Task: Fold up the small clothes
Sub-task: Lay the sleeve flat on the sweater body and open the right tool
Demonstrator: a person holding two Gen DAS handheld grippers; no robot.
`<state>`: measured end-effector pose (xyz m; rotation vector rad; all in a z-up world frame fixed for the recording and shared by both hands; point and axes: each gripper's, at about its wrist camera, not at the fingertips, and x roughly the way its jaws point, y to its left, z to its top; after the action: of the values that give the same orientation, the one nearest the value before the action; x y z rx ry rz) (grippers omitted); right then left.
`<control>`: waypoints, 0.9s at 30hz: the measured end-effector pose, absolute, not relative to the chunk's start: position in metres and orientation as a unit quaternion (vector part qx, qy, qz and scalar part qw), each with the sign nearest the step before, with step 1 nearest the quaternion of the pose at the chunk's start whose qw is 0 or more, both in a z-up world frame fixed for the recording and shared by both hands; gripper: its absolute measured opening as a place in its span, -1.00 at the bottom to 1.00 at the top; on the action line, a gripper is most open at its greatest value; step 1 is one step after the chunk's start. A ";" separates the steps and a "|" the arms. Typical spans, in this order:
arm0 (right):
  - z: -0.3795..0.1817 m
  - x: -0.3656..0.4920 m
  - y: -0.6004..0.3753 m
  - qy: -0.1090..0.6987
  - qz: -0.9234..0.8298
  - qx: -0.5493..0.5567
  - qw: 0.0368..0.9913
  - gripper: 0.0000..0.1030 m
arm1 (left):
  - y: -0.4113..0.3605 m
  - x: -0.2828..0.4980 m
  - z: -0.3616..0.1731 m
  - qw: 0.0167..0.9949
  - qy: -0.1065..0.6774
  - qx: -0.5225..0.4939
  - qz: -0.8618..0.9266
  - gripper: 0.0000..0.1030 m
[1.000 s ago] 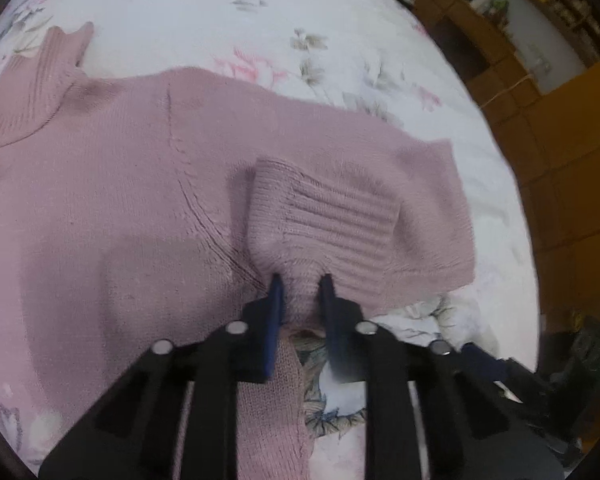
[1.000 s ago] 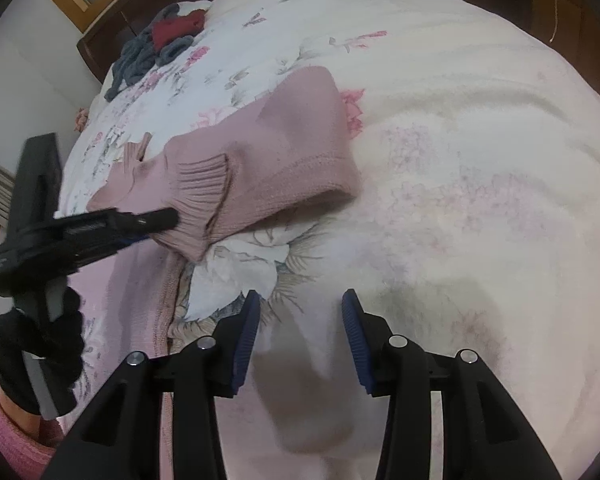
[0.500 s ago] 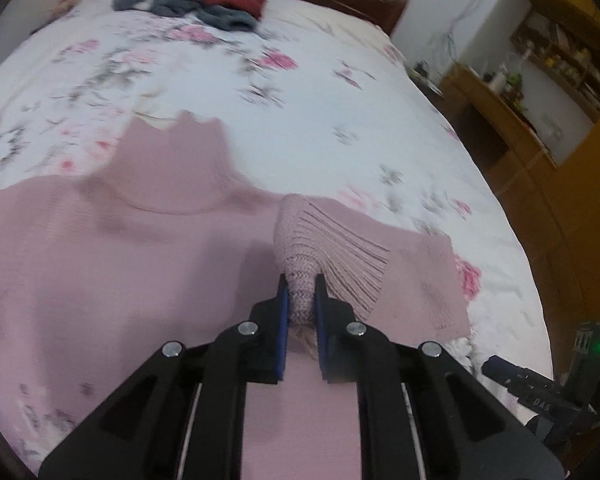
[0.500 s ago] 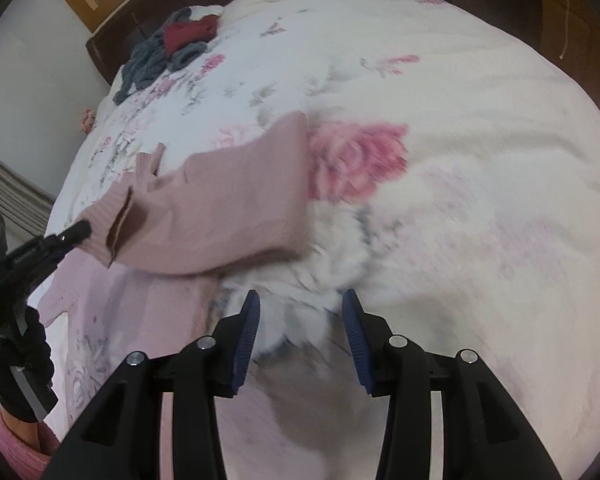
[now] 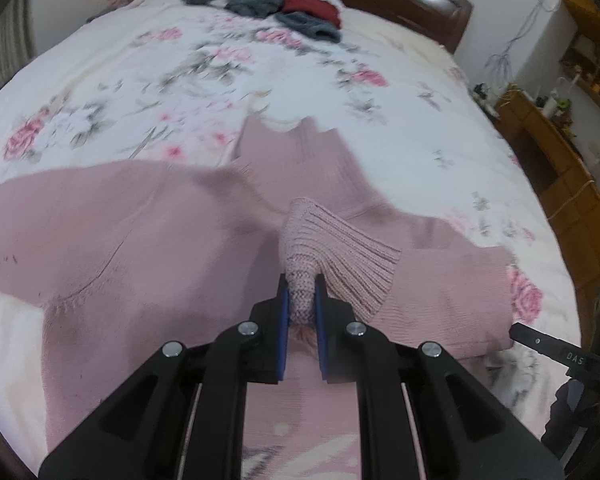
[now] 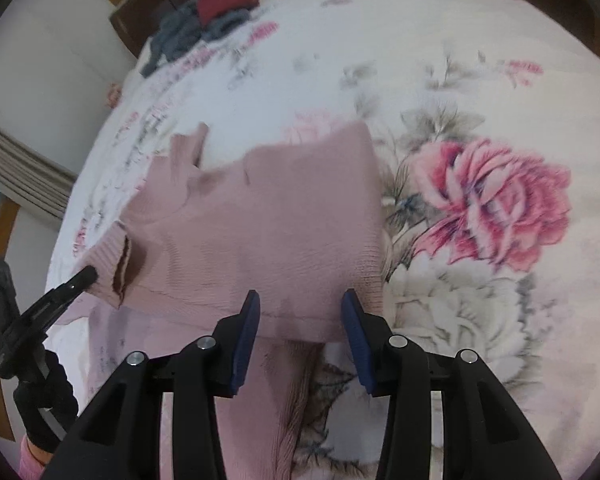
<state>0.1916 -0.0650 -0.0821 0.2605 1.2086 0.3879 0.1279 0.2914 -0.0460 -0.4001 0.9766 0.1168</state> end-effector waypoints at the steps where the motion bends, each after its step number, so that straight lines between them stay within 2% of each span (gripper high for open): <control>1: -0.089 0.193 -0.064 0.570 0.173 0.117 0.795 -0.15 | 0.295 0.129 -0.053 0.858 0.472 -0.193 0.058 -0.81; 7: -0.117 0.196 -0.060 0.583 0.166 0.111 0.787 -0.14 | 0.309 0.132 -0.102 0.826 0.525 -0.193 0.071 -0.74; 10: -0.113 0.195 -0.057 0.584 0.168 0.100 0.788 -0.11 | 0.315 0.122 -0.100 0.826 0.522 -0.196 0.083 -0.59; 13: -0.097 0.186 -0.058 0.573 0.167 0.092 0.797 -0.11 | 0.313 0.110 -0.081 0.842 0.501 -0.175 0.095 -0.61; 15: -0.085 0.177 -0.062 0.557 0.173 0.101 0.806 -0.09 | 0.303 0.105 -0.065 0.858 0.484 -0.148 0.083 -0.49; 17: -0.078 0.171 -0.064 0.551 0.175 0.107 0.809 -0.05 | 0.288 0.107 -0.057 0.864 0.482 -0.132 0.059 -0.16; 20: -0.079 0.168 -0.059 0.559 0.184 0.112 0.801 -0.03 | 0.260 0.121 -0.064 0.855 0.508 -0.101 0.023 -0.04; 25: -0.079 0.165 -0.045 0.559 0.190 0.089 0.802 -0.02 | 0.246 0.138 -0.097 0.833 0.548 -0.062 0.052 -0.07; 27: -0.082 0.165 -0.043 0.561 0.190 0.087 0.801 -0.02 | 0.249 0.139 -0.106 0.828 0.554 -0.056 0.066 -0.34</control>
<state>0.1653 -0.0425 -0.0820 0.1855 1.2021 0.4067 0.1390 0.2492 -0.1063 -0.1197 1.1761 0.1399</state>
